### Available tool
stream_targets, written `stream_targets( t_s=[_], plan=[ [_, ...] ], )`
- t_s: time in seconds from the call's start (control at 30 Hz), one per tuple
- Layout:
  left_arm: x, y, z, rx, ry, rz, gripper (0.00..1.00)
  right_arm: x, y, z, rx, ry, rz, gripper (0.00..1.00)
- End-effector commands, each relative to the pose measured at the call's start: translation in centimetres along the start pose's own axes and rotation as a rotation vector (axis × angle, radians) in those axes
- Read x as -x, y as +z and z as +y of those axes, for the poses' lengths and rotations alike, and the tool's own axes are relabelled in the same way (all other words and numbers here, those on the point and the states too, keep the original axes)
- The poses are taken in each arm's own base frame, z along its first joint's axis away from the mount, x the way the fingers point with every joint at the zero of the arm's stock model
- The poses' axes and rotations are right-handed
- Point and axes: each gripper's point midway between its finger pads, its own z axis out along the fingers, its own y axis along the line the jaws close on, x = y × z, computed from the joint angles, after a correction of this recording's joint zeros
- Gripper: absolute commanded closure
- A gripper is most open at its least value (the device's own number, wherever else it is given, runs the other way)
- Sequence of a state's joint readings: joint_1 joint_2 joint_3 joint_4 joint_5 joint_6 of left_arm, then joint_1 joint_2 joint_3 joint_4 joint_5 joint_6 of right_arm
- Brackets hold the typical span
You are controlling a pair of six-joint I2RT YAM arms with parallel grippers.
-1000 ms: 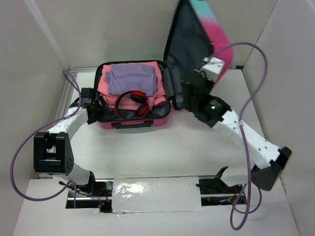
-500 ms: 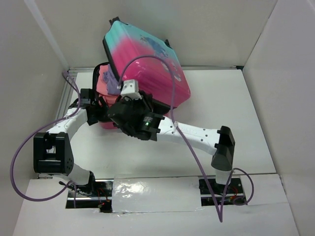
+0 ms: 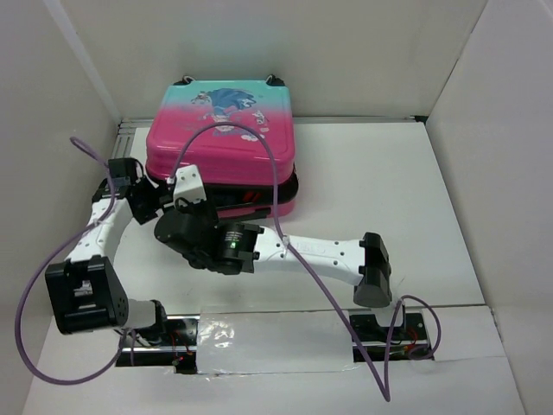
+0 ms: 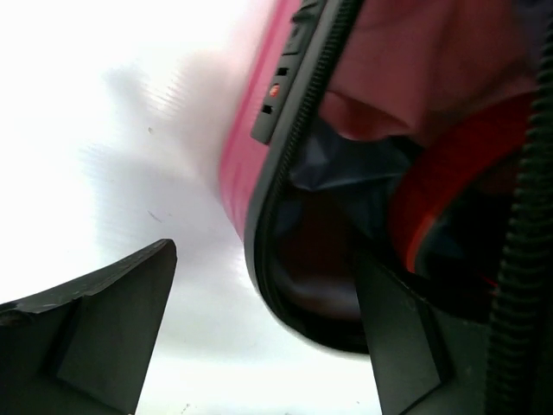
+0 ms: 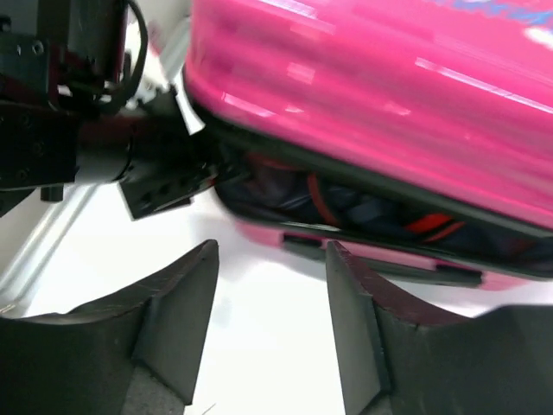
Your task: Pack the luggage
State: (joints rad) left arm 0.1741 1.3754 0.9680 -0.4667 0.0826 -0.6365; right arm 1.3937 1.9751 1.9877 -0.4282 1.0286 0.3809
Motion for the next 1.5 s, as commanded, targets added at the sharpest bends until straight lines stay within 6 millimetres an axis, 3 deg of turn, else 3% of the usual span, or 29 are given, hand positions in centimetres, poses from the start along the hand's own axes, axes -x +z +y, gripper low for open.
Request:
stream_targets(
  t_s=[0.0, 0.07, 0.13, 0.17, 0.2, 0.3, 0.37, 0.43, 0.6, 0.67, 0.87, 0.97, 1.03, 1.07, 1.1, 1.13, 1.17, 1.23, 1.27, 1.3, 1.33, 1.37, 1.43, 1.47],
  plan=[
    [4.2, -5.2, -0.5, -0.075, -0.086, -0.146, 0.05, 3.1, -0.4, 0.4, 0.059, 0.113, -0.003, 0.40],
    [5.7, -7.7, 0.2, -0.078, -0.103, -0.220, 0.03, 5.7, -0.8, -1.2, 0.084, 0.193, -0.003, 0.40],
    [6.0, -10.8, 0.1, -0.100, -0.070, -0.284, 0.03, 8.1, 0.6, -5.6, 0.064, 0.261, -0.018, 0.38],
    [6.2, -10.9, 0.5, -0.093, -0.079, -0.290, 0.03, 8.1, 0.0, -6.2, 0.074, 0.259, -0.012, 0.38],
    [5.8, -12.7, 0.3, -0.114, -0.047, -0.337, 0.02, 9.1, 0.9, -8.3, 0.051, 0.298, -0.040, 0.37],
    [4.2, -15.2, -0.7, -0.191, 0.038, -0.366, 0.01, 9.2, 0.9, -12.6, 0.055, 0.326, -0.039, 0.35],
    [2.4, -16.1, -1.6, -0.263, 0.086, -0.330, 0.01, 8.7, 2.3, -15.6, 0.033, 0.339, -0.032, 0.34],
    [1.8, -17.4, -2.5, -0.300, 0.093, -0.299, 0.01, 9.3, 3.2, -18.4, 0.005, 0.360, -0.043, 0.32],
    [0.7, -17.7, -2.8, -0.326, 0.042, -0.266, 0.01, 8.0, 5.1, -21.2, -0.021, 0.351, 0.008, 0.31],
    [1.3, -17.2, -1.8, -0.265, 0.001, -0.288, 0.01, 7.1, 6.0, -21.9, -0.028, 0.346, 0.032, 0.31],
    [2.6, -13.3, 2.5, -0.036, -0.129, -0.302, 0.01, 4.5, 7.5, -22.4, -0.005, 0.363, 0.091, 0.31],
    [3.3, -12.0, 5.9, 0.132, -0.147, -0.354, 0.01, 3.8, 7.8, -22.0, 0.032, 0.350, 0.115, 0.30],
    [4.3, -12.8, 6.6, 0.165, -0.099, -0.428, 0.01, 3.9, 7.7, -20.6, 0.129, 0.290, 0.115, 0.22],
    [4.4, -13.5, 6.4, 0.147, -0.083, -0.467, 0.01, 5.3, 6.9, -18.3, 0.225, 0.262, 0.073, 0.19],
    [4.5, -13.8, 6.3, 0.139, -0.062, -0.490, 0.01, 4.0, 6.3, -16.2, 0.320, 0.208, 0.095, 0.17],
    [5.2, -14.3, 5.5, 0.096, -0.034, -0.521, 0.01, 4.6, 5.0, -15.2, 0.390, 0.105, 0.049, 0.16],
    [5.4, -14.7, 5.4, 0.099, -0.004, -0.529, 0.01, 5.0, 3.1, -12.1, 0.493, 0.049, 0.006, 0.14],
    [6.4, -15.7, 4.3, 0.078, 0.021, -0.528, 0.01, 3.1, 0.3, -8.7, 0.640, -0.082, -0.009, 0.14],
    [6.0, -15.7, 4.4, 0.089, 0.034, -0.489, 0.01, 2.8, -2.3, -5.8, 0.716, -0.162, -0.051, 0.14],
    [6.6, -16.4, 3.7, 0.076, 0.037, -0.493, 0.01, 2.0, -3.3, -4.7, 0.733, -0.195, -0.052, 0.16],
    [6.5, -16.3, 3.6, 0.074, 0.037, -0.475, 0.01, 1.4, -3.8, -3.8, 0.736, -0.216, -0.048, 0.28],
    [6.4, -16.0, 3.4, 0.061, 0.053, -0.457, 0.01, -0.4, -5.1, -1.2, 0.792, -0.252, -0.018, 0.33],
    [6.3, -16.0, 3.2, 0.050, 0.055, -0.452, 0.01, -1.2, -5.8, 0.9, 0.803, -0.281, -0.011, 0.43],
    [6.2, -15.9, 3.0, 0.039, 0.058, -0.447, 0.01, -2.8, -5.5, 2.1, 0.807, -0.302, 0.017, 0.44]
  ],
)
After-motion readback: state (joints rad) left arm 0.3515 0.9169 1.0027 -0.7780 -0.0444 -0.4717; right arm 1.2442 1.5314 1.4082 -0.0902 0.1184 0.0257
